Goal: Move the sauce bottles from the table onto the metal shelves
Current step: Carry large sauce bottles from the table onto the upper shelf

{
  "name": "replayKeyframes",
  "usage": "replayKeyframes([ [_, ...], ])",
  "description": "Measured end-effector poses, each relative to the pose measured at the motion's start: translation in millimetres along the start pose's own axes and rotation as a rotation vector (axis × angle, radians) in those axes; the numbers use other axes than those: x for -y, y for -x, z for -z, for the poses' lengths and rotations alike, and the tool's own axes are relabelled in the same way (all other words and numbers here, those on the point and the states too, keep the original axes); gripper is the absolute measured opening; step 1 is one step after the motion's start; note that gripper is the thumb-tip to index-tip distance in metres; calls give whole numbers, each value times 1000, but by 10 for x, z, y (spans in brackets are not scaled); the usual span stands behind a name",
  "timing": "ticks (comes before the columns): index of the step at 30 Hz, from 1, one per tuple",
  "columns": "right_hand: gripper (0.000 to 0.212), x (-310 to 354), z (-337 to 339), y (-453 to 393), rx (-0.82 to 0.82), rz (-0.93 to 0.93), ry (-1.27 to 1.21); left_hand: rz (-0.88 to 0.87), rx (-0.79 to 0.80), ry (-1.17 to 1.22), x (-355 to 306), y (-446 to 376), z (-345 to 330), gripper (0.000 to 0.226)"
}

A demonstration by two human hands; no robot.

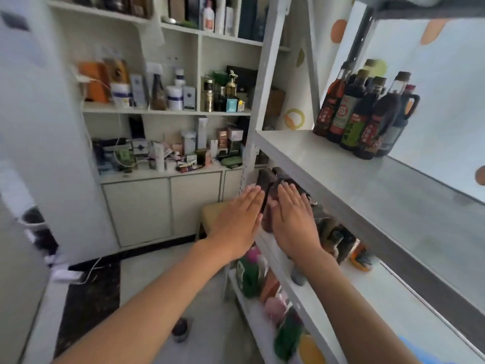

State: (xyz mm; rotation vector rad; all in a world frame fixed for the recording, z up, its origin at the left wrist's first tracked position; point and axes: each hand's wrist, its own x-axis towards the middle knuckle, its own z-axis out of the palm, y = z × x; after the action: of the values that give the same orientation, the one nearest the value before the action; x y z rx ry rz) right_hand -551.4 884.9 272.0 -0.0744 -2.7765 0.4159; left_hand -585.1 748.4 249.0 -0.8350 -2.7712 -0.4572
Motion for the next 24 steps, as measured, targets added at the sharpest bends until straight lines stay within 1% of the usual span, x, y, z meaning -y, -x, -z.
replayKeyframes([
  [3, 53, 367, -105, 207, 54, 111, -44, 85, -21, -79, 140, 446, 183, 58],
  [6, 53, 781, -208, 478, 100, 206, -80, 176, -34, -95, 359, 919, 344, 58],
  [11, 53, 1610, -419, 1066, 175, 372, -114, 324, -72, -123, 840, 1991, 633, 58],
  [14, 53, 2267, -602, 1511, 207, 497, -150, 428, -110, -145, 1134, 2829, 831, 58],
  [17, 52, 3072, -787, 2036, 248, 642, -220, 571, -155, -120, 1432, 3774, 1046, 60],
  [22, 51, 4550, -1046, 3175, 341, 911, -333, 843, -224, -161, 1837, 5585, 1466, 59],
  [24, 51, 5033, -1112, 3617, 374, 981, -371, 920, -252, -187, 1917, 6240, 1610, 60],
])
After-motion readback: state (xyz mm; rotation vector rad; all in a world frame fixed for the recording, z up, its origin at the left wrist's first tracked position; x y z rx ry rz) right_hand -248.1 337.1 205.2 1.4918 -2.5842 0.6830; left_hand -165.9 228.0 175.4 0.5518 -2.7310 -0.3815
